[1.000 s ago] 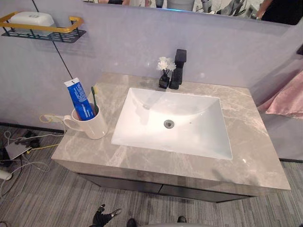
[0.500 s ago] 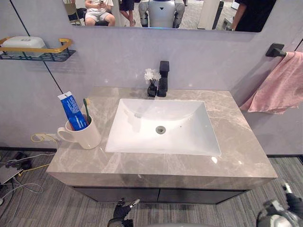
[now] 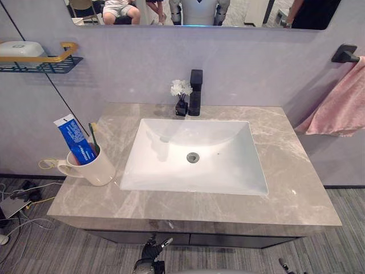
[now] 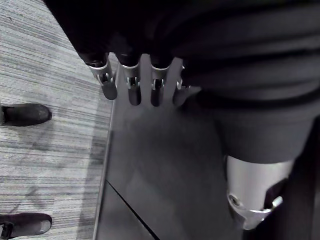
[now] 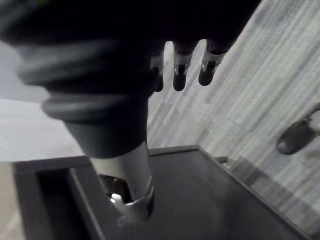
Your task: Organize washtable
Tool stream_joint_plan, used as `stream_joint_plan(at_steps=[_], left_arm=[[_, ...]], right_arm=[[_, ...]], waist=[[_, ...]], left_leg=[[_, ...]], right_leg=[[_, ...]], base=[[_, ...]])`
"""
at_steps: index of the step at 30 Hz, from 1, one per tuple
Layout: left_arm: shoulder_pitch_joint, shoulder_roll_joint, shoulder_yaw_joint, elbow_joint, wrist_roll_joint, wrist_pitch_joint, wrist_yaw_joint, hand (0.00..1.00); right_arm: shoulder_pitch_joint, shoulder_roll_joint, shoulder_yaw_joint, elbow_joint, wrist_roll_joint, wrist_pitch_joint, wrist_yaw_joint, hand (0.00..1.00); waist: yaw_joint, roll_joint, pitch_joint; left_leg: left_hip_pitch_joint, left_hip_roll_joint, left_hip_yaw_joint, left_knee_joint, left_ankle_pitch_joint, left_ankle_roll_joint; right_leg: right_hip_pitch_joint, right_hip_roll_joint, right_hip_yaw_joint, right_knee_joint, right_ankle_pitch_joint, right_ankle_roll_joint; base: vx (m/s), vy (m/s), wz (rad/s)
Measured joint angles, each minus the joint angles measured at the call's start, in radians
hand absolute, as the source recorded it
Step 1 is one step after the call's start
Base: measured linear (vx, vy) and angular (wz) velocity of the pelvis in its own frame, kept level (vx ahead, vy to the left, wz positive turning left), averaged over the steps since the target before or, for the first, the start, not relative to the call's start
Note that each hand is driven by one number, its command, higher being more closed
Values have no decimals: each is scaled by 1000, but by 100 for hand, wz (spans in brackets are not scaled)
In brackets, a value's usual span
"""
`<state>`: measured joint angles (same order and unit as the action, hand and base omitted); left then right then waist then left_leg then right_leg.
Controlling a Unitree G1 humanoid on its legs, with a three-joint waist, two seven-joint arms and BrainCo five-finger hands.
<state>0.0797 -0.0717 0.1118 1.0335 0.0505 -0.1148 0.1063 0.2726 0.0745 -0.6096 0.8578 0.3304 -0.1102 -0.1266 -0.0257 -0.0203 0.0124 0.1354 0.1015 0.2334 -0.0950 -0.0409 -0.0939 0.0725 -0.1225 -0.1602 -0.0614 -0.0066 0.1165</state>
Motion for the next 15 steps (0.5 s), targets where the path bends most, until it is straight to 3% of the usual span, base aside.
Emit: stream_joint_plan(at_steps=[8, 15], left_arm=[[-21, 29, -42, 37, 0, -4, -25, 0], [-37, 64, -69, 53, 0, -5, -40, 0]], right_arm=[[-19, -16, 80, 137, -14, 25, 70, 0], [-63, -46, 162, 180, -46, 23, 86, 0]], waist=[[11, 1, 7], [11, -2, 23]], left_leg=[[-3, -13, -39, 0, 0, 1], [-19, -17, -72, 1, 0, 2]], right_leg=[[10, -2, -20, -15, 1, 0], [20, -1, -47, -35, 2, 0]], base=[[-40, -12, 9], [18, -21, 12]])
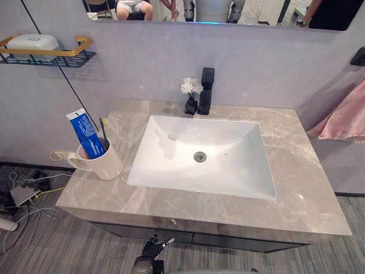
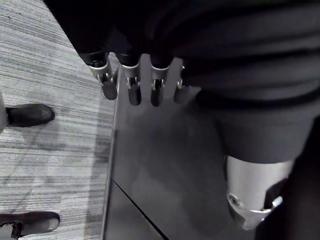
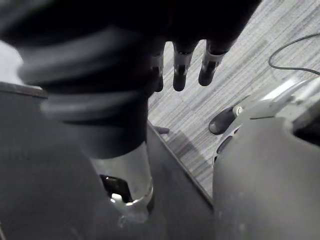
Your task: Organize washtable
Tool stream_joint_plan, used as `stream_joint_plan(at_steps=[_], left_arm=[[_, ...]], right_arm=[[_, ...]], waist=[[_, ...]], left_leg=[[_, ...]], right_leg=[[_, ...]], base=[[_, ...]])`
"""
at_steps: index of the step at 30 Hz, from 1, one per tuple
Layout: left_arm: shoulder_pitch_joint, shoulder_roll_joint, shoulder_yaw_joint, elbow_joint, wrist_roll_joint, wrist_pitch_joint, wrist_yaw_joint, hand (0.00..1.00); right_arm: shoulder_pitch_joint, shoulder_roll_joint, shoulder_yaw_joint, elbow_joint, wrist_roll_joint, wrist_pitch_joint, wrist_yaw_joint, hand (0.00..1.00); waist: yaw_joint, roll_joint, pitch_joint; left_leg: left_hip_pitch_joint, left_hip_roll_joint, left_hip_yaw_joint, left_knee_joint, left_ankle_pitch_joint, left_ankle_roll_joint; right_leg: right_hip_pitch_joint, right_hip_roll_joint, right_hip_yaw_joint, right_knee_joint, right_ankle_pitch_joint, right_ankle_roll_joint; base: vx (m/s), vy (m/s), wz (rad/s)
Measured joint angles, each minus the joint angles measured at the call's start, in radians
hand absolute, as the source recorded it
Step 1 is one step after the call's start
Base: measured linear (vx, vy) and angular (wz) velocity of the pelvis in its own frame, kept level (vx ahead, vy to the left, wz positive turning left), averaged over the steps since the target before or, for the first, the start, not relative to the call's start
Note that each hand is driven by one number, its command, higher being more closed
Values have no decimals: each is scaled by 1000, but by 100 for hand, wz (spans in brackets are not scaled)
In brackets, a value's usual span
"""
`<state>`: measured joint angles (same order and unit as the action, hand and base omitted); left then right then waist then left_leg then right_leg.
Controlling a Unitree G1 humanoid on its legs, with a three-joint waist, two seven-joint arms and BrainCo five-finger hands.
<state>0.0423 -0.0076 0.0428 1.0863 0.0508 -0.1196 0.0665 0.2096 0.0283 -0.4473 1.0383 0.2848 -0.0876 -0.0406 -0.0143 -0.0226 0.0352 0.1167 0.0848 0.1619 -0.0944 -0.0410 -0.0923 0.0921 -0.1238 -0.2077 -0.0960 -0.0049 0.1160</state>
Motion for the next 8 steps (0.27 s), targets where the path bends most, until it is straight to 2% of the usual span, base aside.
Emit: stream_joint_plan(at_steps=[3, 8], left_arm=[[-17, 22, -18, 9, 0, 1, 1, 0], [-22, 36, -41, 14, 0, 1, 1, 0]], right_arm=[[-49, -13, 59, 8, -13, -2, 0, 0], [-78, -17, 106, 17, -21, -2, 0, 0]], waist=[[2, -10, 24], [1, -13, 29]], left_leg=[[-2, -1, -18, 2, 0, 0], [-18, -11, -29, 30, -2, 3]], right_leg=[[9, 0, -15, -2, -1, 1], [12, -12, -24, -2, -1, 1]], base=[[0, -18, 14], [-17, -4, 4]])
